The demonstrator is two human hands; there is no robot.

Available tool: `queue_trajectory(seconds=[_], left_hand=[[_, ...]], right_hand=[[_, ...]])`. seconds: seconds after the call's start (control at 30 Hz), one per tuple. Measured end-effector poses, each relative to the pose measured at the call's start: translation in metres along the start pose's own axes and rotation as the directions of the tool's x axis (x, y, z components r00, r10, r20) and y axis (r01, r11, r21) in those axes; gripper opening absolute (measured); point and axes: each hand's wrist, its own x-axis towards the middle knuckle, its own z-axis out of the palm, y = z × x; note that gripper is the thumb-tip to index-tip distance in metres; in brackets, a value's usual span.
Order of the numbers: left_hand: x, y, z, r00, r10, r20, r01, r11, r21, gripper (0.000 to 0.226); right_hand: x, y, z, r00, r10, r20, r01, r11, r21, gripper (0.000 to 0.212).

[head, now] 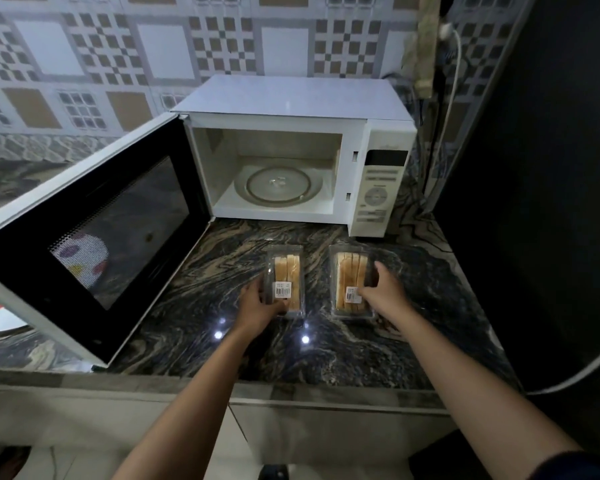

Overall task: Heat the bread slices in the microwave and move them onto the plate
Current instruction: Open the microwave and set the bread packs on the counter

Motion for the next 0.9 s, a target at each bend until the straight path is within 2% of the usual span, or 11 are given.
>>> queue_trajectory(seconds=[0.07,0.17,0.23,0.3,0.37,0.47,0.53,0.6,0.77,0.83,0.9], left_hand=[[-0.005,-0.002,-0.004,1.000,0.006,0.006,-0.006,0.998,-0.059,0.063],[-0.011,-0.006,-0.007,1.000,-0.011,-0.001,0.011,0.995,-0.101,0.045],[-0.013,-0.011,-0.009,0.999,-0.035,-0.012,0.033,0.992,-0.122,0.040],[-0.014,-0.015,-0.010,0.998,-0.053,-0.018,0.050,0.989,-0.140,0.037],[-0.014,-0.019,-0.012,0.998,-0.059,-0.019,0.055,0.986,-0.159,0.034],[-0.014,-0.024,-0.013,0.996,-0.067,-0.051,0.056,0.980,-0.193,0.029],[-0.014,-0.028,-0.014,0.994,-0.093,-0.060,0.076,0.970,-0.231,0.026],[-0.016,-0.029,-0.015,0.992,-0.120,-0.047,0.103,0.955,-0.280,0.025],[-0.017,-0.029,-0.019,0.996,-0.092,0.020,0.094,0.950,-0.297,0.035],[-0.019,-0.029,-0.022,0.997,-0.065,0.040,0.074,0.958,-0.276,0.040],[-0.021,-0.028,-0.023,0.998,-0.054,0.044,0.063,0.961,-0.269,0.044]], right_hand=[[-0.003,-0.011,-0.004,0.988,-0.099,-0.116,0.099,0.995,-0.014,0.070],[-0.008,-0.029,0.000,0.908,-0.322,-0.269,0.316,0.946,-0.065,0.054],[-0.011,-0.040,0.009,0.856,-0.443,-0.266,0.427,0.897,-0.116,0.044],[-0.014,-0.048,0.022,0.825,-0.543,-0.157,0.518,0.837,-0.178,0.033],[-0.019,-0.053,0.035,0.808,-0.588,0.050,0.585,0.787,-0.198,0.027],[-0.027,-0.055,0.055,0.735,-0.524,0.430,0.661,0.697,-0.280,0.028],[-0.029,-0.053,0.065,0.674,-0.461,0.578,0.719,0.590,-0.368,0.029],[-0.031,-0.054,0.071,0.655,-0.434,0.618,0.736,0.549,-0.395,0.027],[-0.026,-0.062,0.073,0.636,-0.433,0.638,0.750,0.542,-0.379,0.019],[-0.022,-0.064,0.074,0.635,-0.424,0.646,0.744,0.561,-0.363,0.010],[-0.020,-0.065,0.076,0.660,-0.398,0.638,0.712,0.603,-0.361,0.010]])
